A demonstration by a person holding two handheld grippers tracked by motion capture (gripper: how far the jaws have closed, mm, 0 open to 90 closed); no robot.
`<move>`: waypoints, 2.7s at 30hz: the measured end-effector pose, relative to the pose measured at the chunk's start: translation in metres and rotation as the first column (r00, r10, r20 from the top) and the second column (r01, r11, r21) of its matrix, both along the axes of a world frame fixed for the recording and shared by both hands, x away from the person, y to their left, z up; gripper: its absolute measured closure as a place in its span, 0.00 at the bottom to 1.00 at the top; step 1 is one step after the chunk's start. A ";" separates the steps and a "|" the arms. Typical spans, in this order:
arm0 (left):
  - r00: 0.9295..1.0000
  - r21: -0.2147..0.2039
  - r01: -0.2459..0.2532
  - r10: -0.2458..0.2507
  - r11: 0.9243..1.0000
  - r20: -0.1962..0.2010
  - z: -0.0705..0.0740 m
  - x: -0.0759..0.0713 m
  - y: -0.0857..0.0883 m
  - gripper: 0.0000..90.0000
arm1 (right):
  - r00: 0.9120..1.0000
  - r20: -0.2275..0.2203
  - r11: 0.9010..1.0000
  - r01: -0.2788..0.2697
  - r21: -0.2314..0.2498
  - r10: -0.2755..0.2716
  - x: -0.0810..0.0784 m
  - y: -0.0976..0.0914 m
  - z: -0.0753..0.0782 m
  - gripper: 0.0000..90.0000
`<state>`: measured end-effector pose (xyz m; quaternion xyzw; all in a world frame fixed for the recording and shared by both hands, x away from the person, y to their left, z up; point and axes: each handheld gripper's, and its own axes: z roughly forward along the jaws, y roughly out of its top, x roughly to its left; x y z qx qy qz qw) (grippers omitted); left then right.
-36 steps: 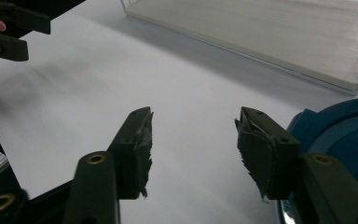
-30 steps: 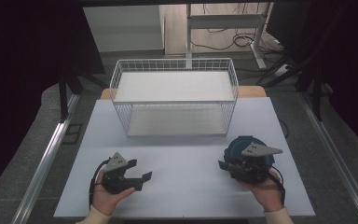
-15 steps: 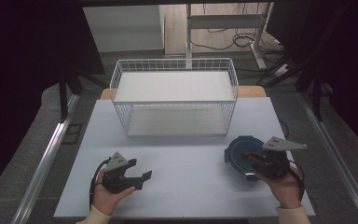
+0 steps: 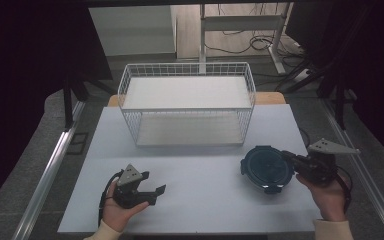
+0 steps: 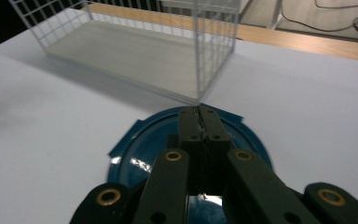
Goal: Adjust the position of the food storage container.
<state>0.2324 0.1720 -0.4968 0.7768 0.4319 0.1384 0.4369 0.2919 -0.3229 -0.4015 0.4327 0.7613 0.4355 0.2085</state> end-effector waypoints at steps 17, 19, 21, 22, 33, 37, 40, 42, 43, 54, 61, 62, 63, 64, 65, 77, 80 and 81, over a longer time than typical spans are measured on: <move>1.000 -0.001 -0.017 0.017 1.000 0.007 0.001 0.001 0.002 0.25 | 0.987 -0.094 0.986 0.120 -0.112 -0.131 0.069 -0.030 -0.012 1.00; 1.000 0.001 -0.020 0.020 1.000 0.002 -0.001 0.001 0.002 0.25 | 0.983 -0.110 0.983 0.129 -0.127 -0.144 0.071 -0.033 -0.017 1.00; 1.000 0.002 -0.018 0.018 1.000 0.004 0.000 0.000 0.002 0.25 | 0.979 -0.124 0.977 0.145 -0.157 -0.165 0.073 -0.035 -0.023 1.00; 1.000 0.000 -0.017 0.017 1.000 0.007 0.000 -0.001 0.002 0.25 | 0.976 -0.139 0.976 0.144 -0.162 -0.167 0.074 -0.036 -0.027 1.00; 1.000 0.007 -0.013 0.013 1.000 0.006 0.001 0.000 0.003 0.25 | 0.970 -0.220 0.974 0.052 -0.222 -0.102 0.078 -0.026 -0.043 1.00; 1.000 0.009 -0.017 0.017 1.000 0.008 0.001 -0.001 0.003 0.25 | 0.973 -0.220 0.965 0.012 -0.261 -0.072 0.078 -0.019 -0.045 1.00; 1.000 0.010 -0.016 0.016 1.000 0.011 0.001 -0.001 0.003 0.24 | 0.973 -0.214 0.958 0.017 -0.286 -0.081 0.075 -0.014 -0.042 1.00; 1.000 0.010 -0.017 0.017 1.000 0.010 0.001 -0.001 0.003 0.24 | 0.974 -0.209 0.956 0.017 -0.293 -0.082 0.072 -0.013 -0.039 1.00; 1.000 0.010 -0.015 0.015 1.000 0.008 0.001 -0.001 0.003 0.24 | 0.974 -0.209 0.956 0.017 -0.293 -0.082 0.072 -0.013 -0.039 1.00; 1.000 0.018 -0.014 0.014 1.000 0.004 -0.001 0.000 0.002 0.25 | 0.961 -0.250 0.953 0.042 -0.299 -0.121 0.075 -0.014 -0.048 1.00; 1.000 0.023 -0.010 0.010 1.000 0.002 -0.001 0.000 0.001 0.25 | 0.953 -0.264 0.944 0.055 -0.325 -0.147 0.071 -0.009 -0.047 1.00; 1.000 0.025 -0.012 0.012 1.000 0.003 -0.001 0.000 0.001 0.24 | 0.953 -0.267 0.942 0.050 -0.332 -0.145 0.070 -0.009 -0.048 1.00; 1.000 0.026 -0.012 0.012 1.000 0.004 -0.002 0.000 0.001 0.25 | 0.951 -0.273 0.941 0.046 -0.336 -0.144 0.069 -0.007 -0.048 1.00; 1.000 0.027 -0.013 0.013 1.000 0.003 -0.002 0.000 0.001 0.25 | 0.950 -0.279 0.942 0.045 -0.332 -0.144 0.068 -0.006 -0.049 1.00; 1.000 0.028 -0.013 0.013 1.000 0.003 -0.002 0.000 0.001 0.25 | 0.949 -0.285 0.946 0.040 -0.322 -0.137 0.067 -0.005 -0.048 1.00; 1.000 0.031 -0.016 0.016 0.999 0.006 -0.001 0.000 0.001 0.25 | 0.947 -0.309 0.949 -0.016 -0.314 -0.086 0.056 0.018 -0.049 1.00; 1.000 0.033 -0.015 0.015 0.999 0.005 -0.002 0.000 0.001 0.25 | 0.945 -0.317 0.949 -0.027 -0.314 -0.078 0.052 0.024 -0.049 1.00; 1.000 0.035 -0.013 0.013 0.999 0.007 -0.001 0.000 0.001 0.25 | 0.946 -0.316 0.948 -0.033 -0.317 -0.073 0.051 0.026 -0.050 1.00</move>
